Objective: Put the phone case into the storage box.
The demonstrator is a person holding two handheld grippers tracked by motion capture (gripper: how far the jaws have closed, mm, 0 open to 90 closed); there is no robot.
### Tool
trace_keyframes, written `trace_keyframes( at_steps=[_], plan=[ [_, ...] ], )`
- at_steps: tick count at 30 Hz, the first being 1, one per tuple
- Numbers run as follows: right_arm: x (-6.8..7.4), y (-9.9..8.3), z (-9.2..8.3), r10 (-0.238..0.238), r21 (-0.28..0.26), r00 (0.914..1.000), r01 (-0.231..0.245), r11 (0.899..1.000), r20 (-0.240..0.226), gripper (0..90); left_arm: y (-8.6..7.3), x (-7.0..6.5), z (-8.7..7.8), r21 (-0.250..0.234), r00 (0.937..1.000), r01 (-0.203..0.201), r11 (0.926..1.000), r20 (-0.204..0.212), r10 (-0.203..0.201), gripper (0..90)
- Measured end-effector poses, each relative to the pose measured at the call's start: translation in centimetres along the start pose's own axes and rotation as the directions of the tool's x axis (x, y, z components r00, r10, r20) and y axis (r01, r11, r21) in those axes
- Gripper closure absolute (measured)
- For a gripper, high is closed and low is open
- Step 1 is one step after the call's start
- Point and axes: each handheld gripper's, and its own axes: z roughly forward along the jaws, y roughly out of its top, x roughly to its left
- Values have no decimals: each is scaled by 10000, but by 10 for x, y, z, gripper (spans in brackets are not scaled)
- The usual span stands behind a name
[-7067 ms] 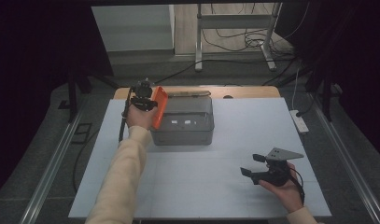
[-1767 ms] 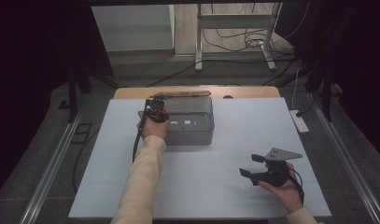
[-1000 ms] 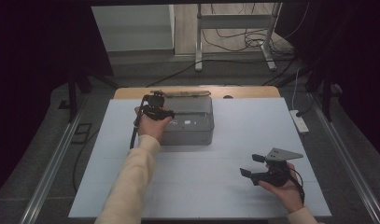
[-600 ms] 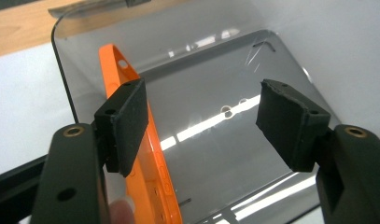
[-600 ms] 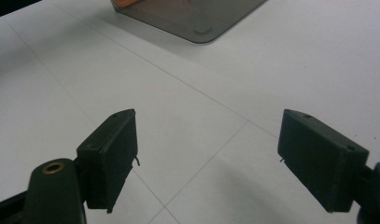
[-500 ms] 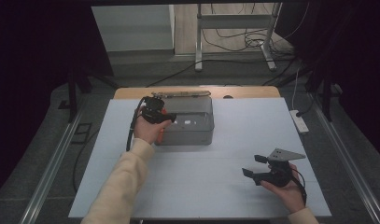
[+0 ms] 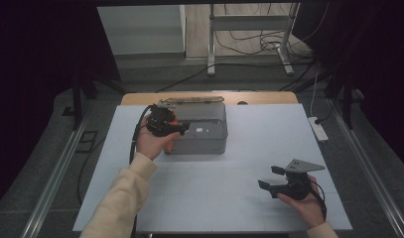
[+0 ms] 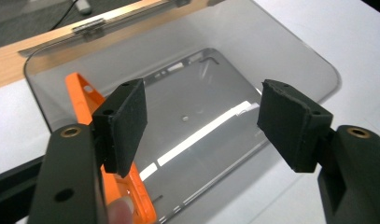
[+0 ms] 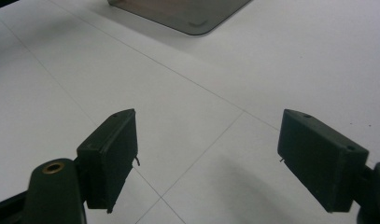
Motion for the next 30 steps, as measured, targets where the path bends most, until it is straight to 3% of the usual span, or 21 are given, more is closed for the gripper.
trace_keyframes(
  at_steps=[9,17,24,30],
  plan=[
    [2,0,2,-77,100,10000,78,9999,-49,204,-12,-8,-13,-426,9967,-654,9969,450,673,312],
    [5,1,2,-147,119,9999,146,9998,30,203,-25,-14,-26,-915,9950,-739,9931,602,796,292],
    [5,0,2,-135,77,9999,135,9999,2,204,-48,-19,-39,-1372,9922,-812,9872,832,931,263],
    [5,-2,1,-47,52,9999,46,10000,105,202,-75,-24,-51,-1594,9901,-1137,9806,637,1252,225]
  ],
)
